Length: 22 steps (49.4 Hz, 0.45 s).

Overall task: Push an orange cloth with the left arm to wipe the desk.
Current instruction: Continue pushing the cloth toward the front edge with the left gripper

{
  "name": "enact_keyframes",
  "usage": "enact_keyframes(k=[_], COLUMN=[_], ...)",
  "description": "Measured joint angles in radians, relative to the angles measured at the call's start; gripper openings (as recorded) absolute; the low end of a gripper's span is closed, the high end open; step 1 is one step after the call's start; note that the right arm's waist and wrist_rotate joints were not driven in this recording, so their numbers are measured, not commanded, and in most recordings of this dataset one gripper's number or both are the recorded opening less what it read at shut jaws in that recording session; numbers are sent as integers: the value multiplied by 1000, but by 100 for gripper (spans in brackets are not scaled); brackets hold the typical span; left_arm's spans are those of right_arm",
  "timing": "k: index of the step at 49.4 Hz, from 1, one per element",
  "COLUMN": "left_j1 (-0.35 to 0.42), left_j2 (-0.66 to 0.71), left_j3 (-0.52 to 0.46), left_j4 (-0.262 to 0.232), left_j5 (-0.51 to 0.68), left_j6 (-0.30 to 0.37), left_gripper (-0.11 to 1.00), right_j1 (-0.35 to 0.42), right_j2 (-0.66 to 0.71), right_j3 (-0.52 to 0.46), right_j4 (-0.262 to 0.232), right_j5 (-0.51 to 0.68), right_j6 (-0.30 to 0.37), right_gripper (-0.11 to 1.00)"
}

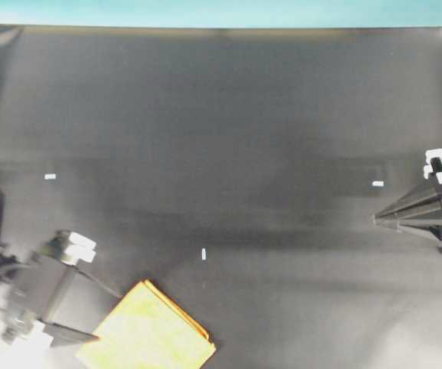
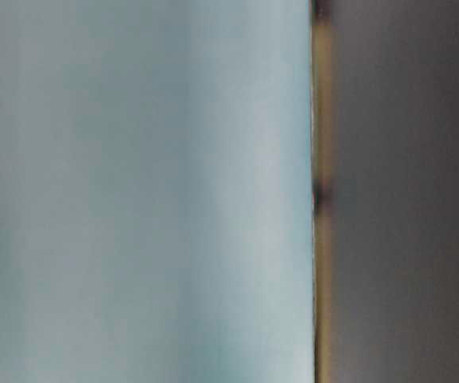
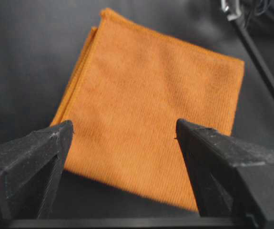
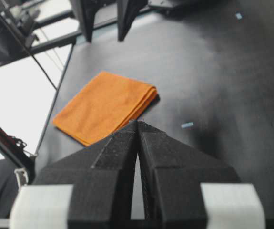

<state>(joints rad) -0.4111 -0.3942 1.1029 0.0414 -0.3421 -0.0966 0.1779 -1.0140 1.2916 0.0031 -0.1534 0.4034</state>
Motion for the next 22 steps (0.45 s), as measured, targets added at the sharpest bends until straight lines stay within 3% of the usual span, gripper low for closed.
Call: enact_keyframes(k=[22], left_j1=[0], left_j2=[-132], left_j3=[74], left_j4=[0], left_j5=[-3], left_j6=[0], left_gripper=[85], right_j1=[-2], right_j2=[0], right_j3=[2], right_j4=[0], right_j5=[0], right_j6=[0], right_gripper=[-1])
